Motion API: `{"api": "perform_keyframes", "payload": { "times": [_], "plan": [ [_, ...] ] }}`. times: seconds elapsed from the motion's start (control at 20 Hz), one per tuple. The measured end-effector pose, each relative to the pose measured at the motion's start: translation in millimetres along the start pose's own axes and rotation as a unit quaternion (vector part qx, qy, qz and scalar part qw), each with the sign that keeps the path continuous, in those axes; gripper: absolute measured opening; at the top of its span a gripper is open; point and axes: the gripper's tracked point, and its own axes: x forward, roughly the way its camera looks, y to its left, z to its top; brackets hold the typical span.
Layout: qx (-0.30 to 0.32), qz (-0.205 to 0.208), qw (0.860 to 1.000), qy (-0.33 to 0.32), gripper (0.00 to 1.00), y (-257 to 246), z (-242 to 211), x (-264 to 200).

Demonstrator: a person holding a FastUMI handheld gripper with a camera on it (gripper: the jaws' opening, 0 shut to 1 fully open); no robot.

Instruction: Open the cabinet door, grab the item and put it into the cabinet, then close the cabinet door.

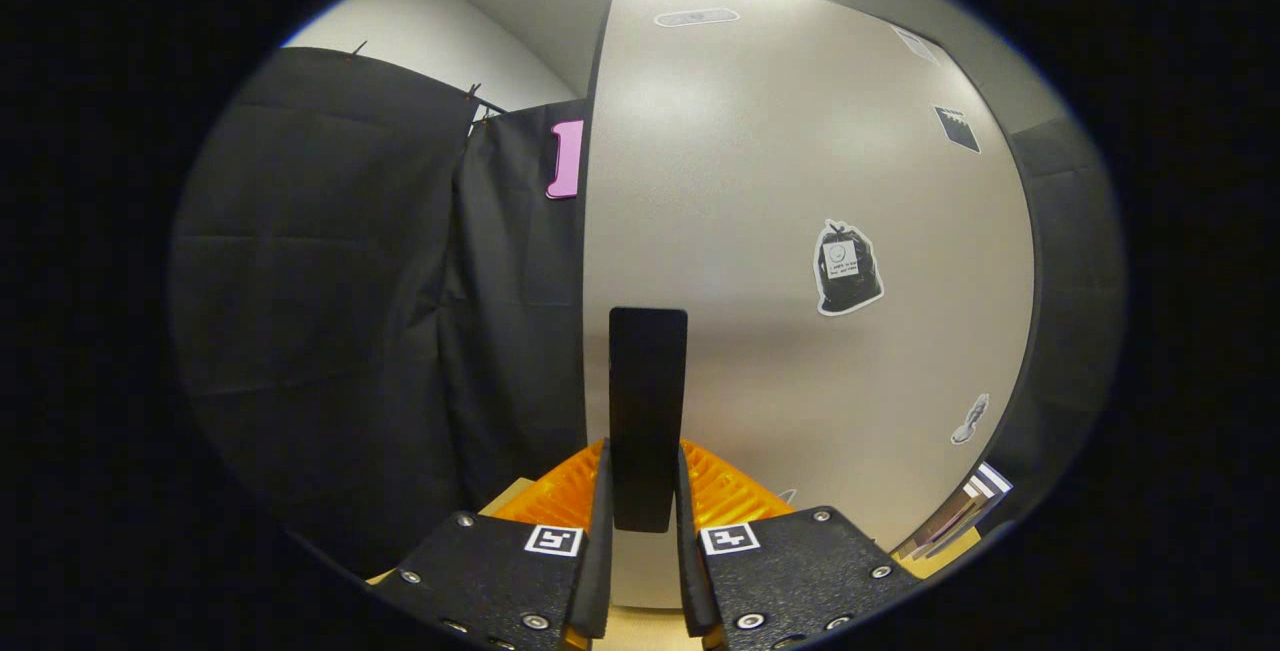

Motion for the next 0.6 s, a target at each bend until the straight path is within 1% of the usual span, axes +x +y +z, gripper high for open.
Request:
{"api": "perform_keyframes", "payload": {
  "times": [0.2, 0.35, 0.6],
  "plan": [
    [0.018, 0.052, 0.998, -0.019, 0.27, 0.8, -3.2, -26.6],
    [0.005, 0.080, 0.997, -0.013, 0.27, -1.1, -2.6, -45.4],
    [0.004, 0.126, 0.992, -0.004, 0.27, -4.0, 0.0, -81.2]
  ]
}}
